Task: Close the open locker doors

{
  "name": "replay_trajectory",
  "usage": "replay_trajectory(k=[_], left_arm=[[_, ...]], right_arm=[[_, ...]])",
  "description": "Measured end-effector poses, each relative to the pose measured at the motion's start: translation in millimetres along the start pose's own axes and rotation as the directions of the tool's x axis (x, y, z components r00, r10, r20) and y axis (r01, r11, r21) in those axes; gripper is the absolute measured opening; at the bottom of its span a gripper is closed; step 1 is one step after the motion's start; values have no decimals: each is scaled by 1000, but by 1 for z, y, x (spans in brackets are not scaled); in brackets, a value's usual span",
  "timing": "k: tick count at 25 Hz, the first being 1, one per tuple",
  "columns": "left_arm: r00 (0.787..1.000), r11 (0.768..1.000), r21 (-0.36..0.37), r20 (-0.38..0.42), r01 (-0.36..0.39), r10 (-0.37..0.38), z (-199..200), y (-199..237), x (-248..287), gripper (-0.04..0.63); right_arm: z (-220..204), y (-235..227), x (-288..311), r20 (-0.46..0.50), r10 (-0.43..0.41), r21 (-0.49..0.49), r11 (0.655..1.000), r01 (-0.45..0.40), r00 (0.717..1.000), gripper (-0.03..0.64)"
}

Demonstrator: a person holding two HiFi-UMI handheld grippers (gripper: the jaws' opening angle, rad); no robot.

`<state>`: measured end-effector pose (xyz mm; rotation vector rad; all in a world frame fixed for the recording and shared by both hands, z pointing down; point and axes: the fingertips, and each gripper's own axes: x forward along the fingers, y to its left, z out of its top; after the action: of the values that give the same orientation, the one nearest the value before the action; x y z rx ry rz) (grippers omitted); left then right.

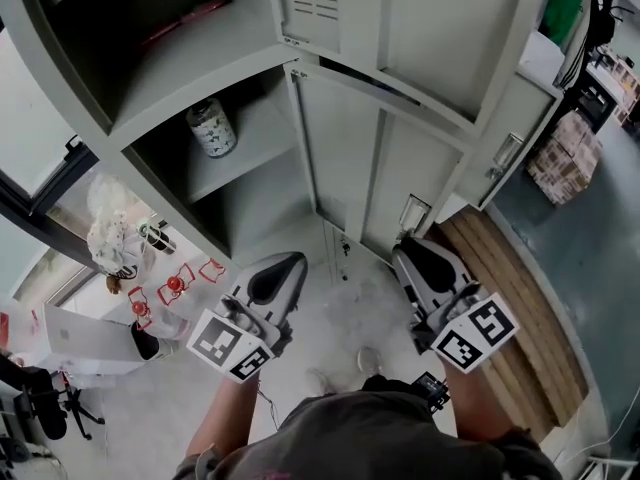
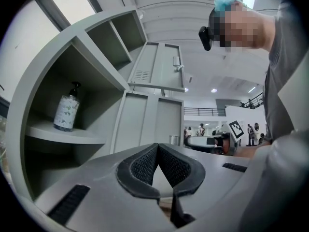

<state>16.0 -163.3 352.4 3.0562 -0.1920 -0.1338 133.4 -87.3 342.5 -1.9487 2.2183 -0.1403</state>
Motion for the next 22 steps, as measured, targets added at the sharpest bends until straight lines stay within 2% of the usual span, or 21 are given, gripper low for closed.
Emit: replay_trajectory(k=[9,19,22], left_arm=[[998,998,-4,-9,70,-70,-2,-3,18,9],[997,997,-16,-25,78,-79,-7,1,28,9],[997,997,-16,-29,72,-72,-8,3,30,9]], right_arm=[[1,-19,-14,8,-85,9,996,85,996,70],[6,-50,-19,15,-158,10,987,158,987,124],[4,-59,-18,10,-156,20,988,156,988,135]])
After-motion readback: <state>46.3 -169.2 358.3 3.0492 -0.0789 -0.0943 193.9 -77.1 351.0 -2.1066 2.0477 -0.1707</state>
